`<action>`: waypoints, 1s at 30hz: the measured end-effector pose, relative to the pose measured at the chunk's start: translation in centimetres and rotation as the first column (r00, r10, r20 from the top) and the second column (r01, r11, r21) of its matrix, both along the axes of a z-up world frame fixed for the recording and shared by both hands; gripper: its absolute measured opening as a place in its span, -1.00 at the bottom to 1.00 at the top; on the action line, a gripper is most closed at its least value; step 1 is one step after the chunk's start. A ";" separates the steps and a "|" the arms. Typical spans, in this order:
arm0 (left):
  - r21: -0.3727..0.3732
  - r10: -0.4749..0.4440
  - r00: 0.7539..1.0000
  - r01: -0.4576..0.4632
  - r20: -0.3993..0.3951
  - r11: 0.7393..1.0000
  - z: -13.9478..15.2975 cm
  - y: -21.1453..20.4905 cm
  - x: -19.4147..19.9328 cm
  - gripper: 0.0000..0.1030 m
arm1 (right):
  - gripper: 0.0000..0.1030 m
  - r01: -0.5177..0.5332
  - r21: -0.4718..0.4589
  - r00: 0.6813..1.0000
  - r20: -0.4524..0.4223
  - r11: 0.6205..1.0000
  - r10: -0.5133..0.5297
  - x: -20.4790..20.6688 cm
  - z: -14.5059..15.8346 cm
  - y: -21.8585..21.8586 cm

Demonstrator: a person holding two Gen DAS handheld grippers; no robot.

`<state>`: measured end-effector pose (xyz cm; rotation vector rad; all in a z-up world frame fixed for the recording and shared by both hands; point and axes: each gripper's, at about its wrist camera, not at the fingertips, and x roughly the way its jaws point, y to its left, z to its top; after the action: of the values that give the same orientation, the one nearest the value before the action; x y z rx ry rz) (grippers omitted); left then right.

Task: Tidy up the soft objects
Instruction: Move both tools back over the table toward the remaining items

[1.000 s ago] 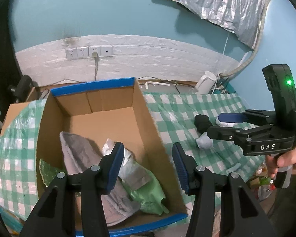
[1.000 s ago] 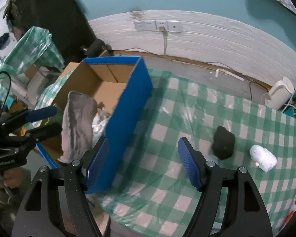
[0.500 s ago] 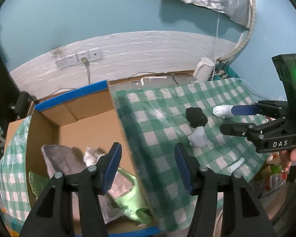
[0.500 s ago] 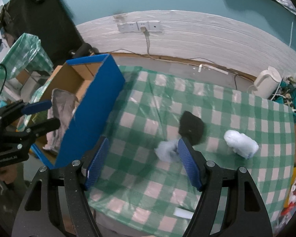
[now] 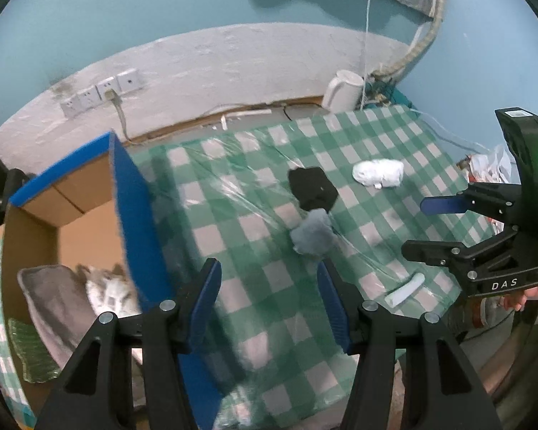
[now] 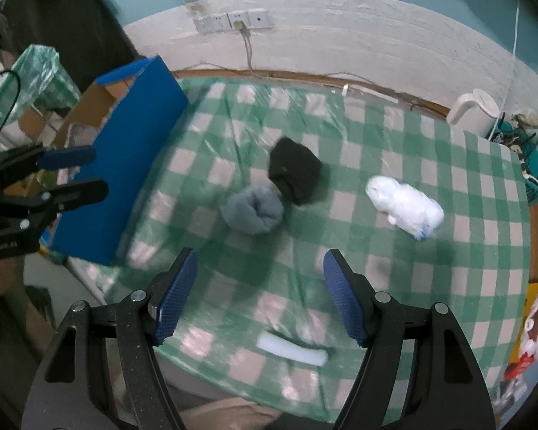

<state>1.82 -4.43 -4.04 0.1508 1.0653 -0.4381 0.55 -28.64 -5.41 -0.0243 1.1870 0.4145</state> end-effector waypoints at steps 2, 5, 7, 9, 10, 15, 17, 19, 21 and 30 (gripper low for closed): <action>0.007 -0.006 1.000 0.006 -0.020 1.000 -0.7 -0.8 0.0 0.11 | 0.43 -0.004 -0.005 1.000 -0.013 1.000 0.004 -0.3 -0.7 -0.8; 0.030 -0.015 0.999 0.016 -0.043 0.999 -1.7 -1.8 0.0 0.11 | 0.43 -0.004 -0.006 1.000 -0.028 1.000 0.004 -0.8 -1.4 -2.0; 0.057 -0.019 0.998 0.023 -0.054 0.998 -2.5 -2.5 -0.1 0.11 | 0.43 -0.009 -0.010 0.999 -0.033 1.000 0.009 -1.2 -1.8 -2.6; 0.075 -0.023 0.998 0.027 -0.056 0.997 -3.1 -3.1 -0.2 0.11 | 0.43 -0.019 -0.003 0.999 -0.037 1.000 0.019 -1.6 -2.1 -3.1; 0.072 -0.029 0.997 0.034 -0.066 0.997 -3.4 -3.4 -0.2 0.11 | 0.43 -0.021 0.001 0.999 -0.039 1.000 0.021 -1.8 -2.4 -3.4; 0.121 -0.051 0.996 0.060 -0.076 0.991 -4.8 -4.7 -0.5 0.11 | 0.43 -0.069 -0.007 0.997 -0.045 0.998 0.068 -2.8 -4.5 -3.9; 0.130 -0.064 0.994 0.075 -0.088 0.989 -5.4 -5.3 -0.6 0.11 | 0.43 -0.098 -0.008 0.994 -0.057 0.995 0.098 -3.1 -5.5 -3.9; 0.137 -0.074 0.992 0.088 -0.103 0.987 -6.1 -5.7 -0.9 0.11 | 0.43 -0.129 -0.010 0.990 -0.058 0.992 0.128 -3.4 -6.1 -3.8; 0.146 -0.085 0.991 0.100 -0.108 0.984 -6.7 -6.1 -1.3 0.11 | 0.43 -0.165 -0.010 0.985 -0.056 0.986 0.164 -3.6 -6.6 -3.6; 0.146 -0.097 0.982 0.121 -0.161 0.982 -9.0 -6.2 -3.3 0.11 | 0.42 -0.296 -0.032 0.955 -0.033 0.955 0.295 -4.7 -6.9 -1.9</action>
<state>-1.44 -10.66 -13.09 0.3192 1.2470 -0.4714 -4.17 -30.50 -12.36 -0.2317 1.2220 0.6582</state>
